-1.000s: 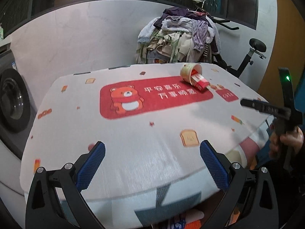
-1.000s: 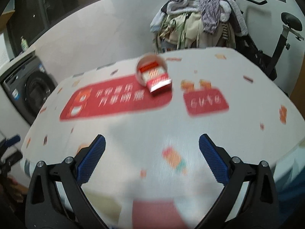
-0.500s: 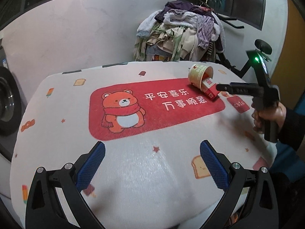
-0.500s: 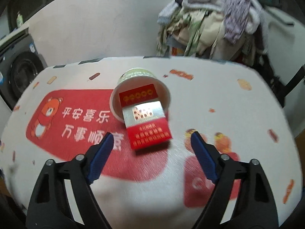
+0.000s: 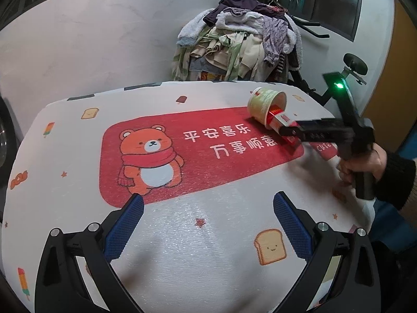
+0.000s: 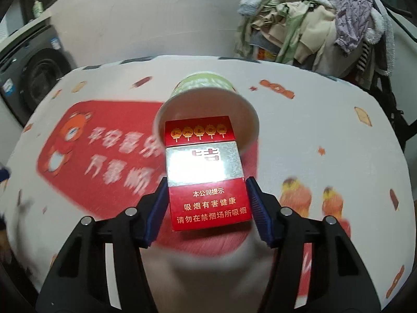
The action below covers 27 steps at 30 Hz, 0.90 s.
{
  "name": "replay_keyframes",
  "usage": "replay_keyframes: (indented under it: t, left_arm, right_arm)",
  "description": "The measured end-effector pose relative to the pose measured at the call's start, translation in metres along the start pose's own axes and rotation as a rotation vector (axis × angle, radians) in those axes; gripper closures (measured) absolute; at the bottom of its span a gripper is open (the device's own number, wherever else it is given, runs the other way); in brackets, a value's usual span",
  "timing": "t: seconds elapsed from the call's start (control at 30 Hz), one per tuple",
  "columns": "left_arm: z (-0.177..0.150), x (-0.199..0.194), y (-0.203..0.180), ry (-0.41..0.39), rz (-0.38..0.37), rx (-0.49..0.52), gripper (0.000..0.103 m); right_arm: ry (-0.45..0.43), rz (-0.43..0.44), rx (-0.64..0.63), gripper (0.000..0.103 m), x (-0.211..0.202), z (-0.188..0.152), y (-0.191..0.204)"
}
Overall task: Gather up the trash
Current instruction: 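Grasp the green-and-white yogurt cup rim with the left gripper while the right gripper holds the pack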
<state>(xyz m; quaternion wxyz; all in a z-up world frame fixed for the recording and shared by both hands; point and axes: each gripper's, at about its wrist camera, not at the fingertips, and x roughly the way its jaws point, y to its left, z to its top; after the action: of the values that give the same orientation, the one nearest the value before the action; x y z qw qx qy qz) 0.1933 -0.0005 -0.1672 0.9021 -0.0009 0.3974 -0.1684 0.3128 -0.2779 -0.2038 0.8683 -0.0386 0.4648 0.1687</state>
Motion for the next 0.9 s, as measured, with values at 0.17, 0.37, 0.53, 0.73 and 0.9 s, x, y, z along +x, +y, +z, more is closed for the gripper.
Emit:
replay_keyframes:
  t: [0.17, 0.37, 0.53, 0.73, 0.9]
  left_arm:
    - [0.002, -0.003, -0.007, 0.007, -0.009, 0.005, 0.006]
    - [0.011, 0.003, -0.015, 0.012, -0.016, -0.001, 0.006]
    - [0.031, 0.022, -0.019, 0.013, -0.003, -0.005, 0.006]
    - [0.067, 0.076, 0.000, 0.073, 0.045, -0.075, 0.027]
    - [0.092, 0.114, 0.015, 0.087, 0.100, -0.043, 0.038]
  right_arm:
    - [-0.004, 0.025, -0.011, 0.043, -0.029, -0.033, 0.012]
    - [-0.055, -0.047, 0.034, 0.043, -0.052, -0.062, -0.002]
    - [-0.095, -0.054, 0.112, 0.043, -0.056, -0.074, -0.020]
    - [-0.112, -0.039, 0.134, 0.043, -0.054, -0.077, -0.023]
    - [-0.115, -0.031, 0.137, 0.043, -0.052, -0.076, -0.024]
